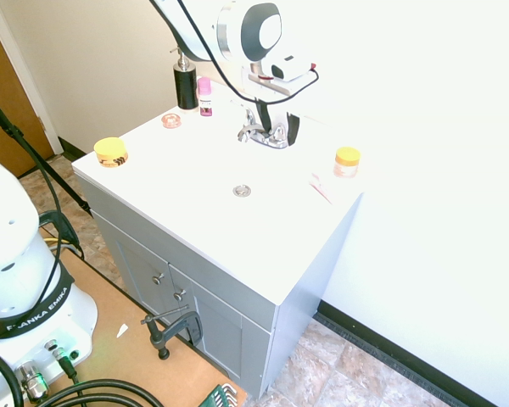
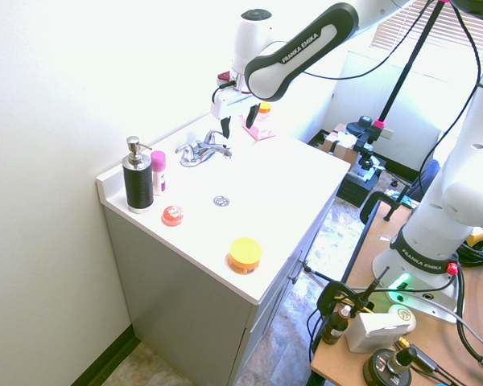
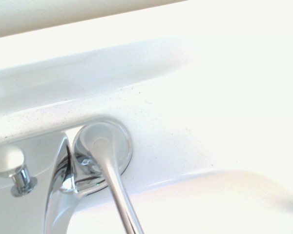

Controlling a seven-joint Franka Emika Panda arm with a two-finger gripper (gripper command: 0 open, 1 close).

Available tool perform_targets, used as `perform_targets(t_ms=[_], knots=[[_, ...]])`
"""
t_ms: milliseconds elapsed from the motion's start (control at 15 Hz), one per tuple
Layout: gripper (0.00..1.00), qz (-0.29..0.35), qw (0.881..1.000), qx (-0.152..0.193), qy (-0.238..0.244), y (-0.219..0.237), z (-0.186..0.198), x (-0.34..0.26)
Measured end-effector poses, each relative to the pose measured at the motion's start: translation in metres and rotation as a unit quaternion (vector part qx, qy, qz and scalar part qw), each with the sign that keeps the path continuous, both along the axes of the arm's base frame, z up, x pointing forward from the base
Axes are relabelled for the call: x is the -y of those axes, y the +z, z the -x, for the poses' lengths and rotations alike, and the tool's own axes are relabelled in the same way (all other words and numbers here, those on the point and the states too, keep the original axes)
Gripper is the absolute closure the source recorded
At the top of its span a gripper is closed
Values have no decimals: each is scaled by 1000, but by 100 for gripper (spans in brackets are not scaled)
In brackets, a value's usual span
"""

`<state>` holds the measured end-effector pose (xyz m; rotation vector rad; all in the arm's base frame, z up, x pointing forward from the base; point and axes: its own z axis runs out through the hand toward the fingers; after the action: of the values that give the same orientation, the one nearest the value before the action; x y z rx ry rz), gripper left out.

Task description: Turn off the cold water

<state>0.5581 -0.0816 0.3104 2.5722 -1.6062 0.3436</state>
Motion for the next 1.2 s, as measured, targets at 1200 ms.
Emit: perform_targets(t_ms=[1200], knots=[[0, 15, 1000, 19, -2, -4, -32, 30]])
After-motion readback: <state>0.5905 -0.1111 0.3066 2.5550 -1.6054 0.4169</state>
